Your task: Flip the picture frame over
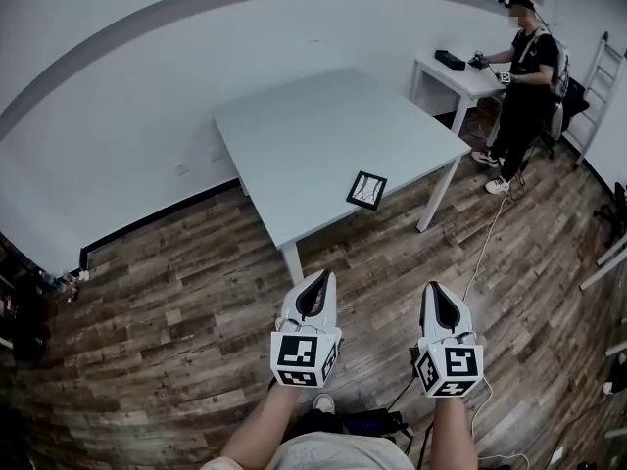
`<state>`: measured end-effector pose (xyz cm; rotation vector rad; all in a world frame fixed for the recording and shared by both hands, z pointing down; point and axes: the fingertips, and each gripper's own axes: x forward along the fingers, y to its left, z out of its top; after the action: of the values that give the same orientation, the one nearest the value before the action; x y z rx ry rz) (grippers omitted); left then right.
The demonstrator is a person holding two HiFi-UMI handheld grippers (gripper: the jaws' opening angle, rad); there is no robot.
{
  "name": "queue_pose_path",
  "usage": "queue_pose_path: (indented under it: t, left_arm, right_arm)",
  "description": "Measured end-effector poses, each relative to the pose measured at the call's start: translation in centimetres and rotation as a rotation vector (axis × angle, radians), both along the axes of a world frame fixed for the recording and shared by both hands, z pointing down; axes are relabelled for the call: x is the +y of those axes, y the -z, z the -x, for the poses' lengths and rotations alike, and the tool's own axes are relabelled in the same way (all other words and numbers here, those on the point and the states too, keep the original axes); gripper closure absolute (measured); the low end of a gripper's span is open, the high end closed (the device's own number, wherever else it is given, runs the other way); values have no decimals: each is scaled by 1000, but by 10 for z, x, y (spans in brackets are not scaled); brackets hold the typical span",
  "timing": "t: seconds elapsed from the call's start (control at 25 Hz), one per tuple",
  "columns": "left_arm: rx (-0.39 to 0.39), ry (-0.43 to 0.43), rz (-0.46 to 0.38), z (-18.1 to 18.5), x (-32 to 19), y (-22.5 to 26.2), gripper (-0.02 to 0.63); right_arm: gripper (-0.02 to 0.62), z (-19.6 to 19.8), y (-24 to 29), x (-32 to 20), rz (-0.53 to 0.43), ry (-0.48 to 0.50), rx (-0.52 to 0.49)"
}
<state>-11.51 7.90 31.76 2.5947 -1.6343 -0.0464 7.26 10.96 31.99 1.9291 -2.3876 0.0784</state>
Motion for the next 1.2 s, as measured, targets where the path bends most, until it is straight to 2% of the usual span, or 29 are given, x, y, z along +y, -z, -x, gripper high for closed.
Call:
queue_pose_path:
  t: [0.4, 0.76, 1.0, 1.2]
  left_arm:
    - [1, -40, 17, 19, -34, -7, 605]
    - [4, -38, 10, 17, -59, -11, 606]
    - [-4, -20, 8, 5, -107, -11, 606]
    - [-14, -22, 4, -26, -149, -8, 606]
  right_arm:
    - [569, 27, -1, -28, 7, -25, -2]
    - [569, 20, -4, -61, -19, -12, -28]
    - [569, 9, -4, -110, -29, 10, -28]
    - [569, -15, -3, -153, -27, 25, -31]
